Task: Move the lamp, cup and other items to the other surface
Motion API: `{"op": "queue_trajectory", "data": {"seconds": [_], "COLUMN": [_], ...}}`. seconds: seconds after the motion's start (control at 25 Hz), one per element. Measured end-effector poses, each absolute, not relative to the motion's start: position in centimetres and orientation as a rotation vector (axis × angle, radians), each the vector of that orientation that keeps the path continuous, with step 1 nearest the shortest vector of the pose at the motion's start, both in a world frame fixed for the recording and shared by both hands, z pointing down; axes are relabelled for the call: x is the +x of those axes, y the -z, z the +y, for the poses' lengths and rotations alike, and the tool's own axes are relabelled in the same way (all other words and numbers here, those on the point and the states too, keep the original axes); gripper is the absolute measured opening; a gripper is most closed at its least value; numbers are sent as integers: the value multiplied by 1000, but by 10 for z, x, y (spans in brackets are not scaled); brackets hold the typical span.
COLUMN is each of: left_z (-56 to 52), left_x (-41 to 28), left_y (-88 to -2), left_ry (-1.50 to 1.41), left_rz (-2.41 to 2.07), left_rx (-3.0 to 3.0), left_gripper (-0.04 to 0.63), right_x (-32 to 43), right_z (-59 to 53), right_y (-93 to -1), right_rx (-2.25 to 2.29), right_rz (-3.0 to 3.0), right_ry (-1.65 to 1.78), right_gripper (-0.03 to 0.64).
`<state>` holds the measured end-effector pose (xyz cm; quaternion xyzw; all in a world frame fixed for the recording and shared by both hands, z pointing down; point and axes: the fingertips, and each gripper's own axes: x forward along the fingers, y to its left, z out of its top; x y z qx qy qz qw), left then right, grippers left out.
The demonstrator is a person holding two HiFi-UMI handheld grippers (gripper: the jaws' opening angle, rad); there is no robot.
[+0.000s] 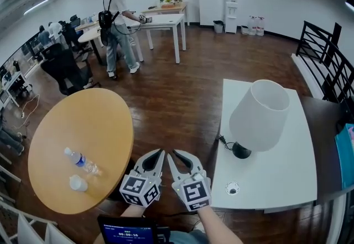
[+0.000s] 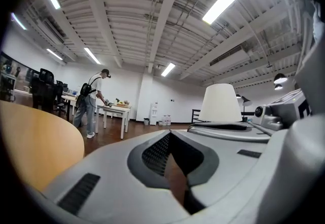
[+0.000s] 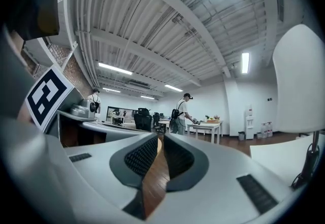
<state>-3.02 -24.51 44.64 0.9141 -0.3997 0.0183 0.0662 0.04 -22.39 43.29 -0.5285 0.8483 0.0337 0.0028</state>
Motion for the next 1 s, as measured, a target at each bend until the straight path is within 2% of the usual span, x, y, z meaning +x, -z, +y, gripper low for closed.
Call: {"op": "queue_trajectory", "data": {"seconds": [0.36, 0.6, 0.64, 0.76, 0.92, 1.0], "left_z": [-237, -218, -213, -198, -175, -165], "left_x": [3, 57, 68, 107, 158, 179], "left_y": [-442, -454, -456, -464, -470, -472], "left_ry": [-31, -44, -47, -65, -86, -90], "left_rz": [-1125, -1016, -992, -916, -794, -732], "left_rx": [2811, 2847, 2854, 2878, 2911, 2934], "left_gripper": [11, 12, 12, 20, 34, 36], "right_x": [32, 109, 125, 165, 208, 227], "right_z": [-212, -192, -186, -170, -150, -144], "right_y": [-429, -442, -446, -457, -464, -467], "right_rx": [-1755, -1975, -2012, -2106, -2193, -2225], "right_rz": [2579, 2400, 2367, 2304, 2233, 2194], "right_ry": [-76, -75, -57, -13, 22, 33], "right_gripper": [40, 58, 65, 145, 152, 177]}}
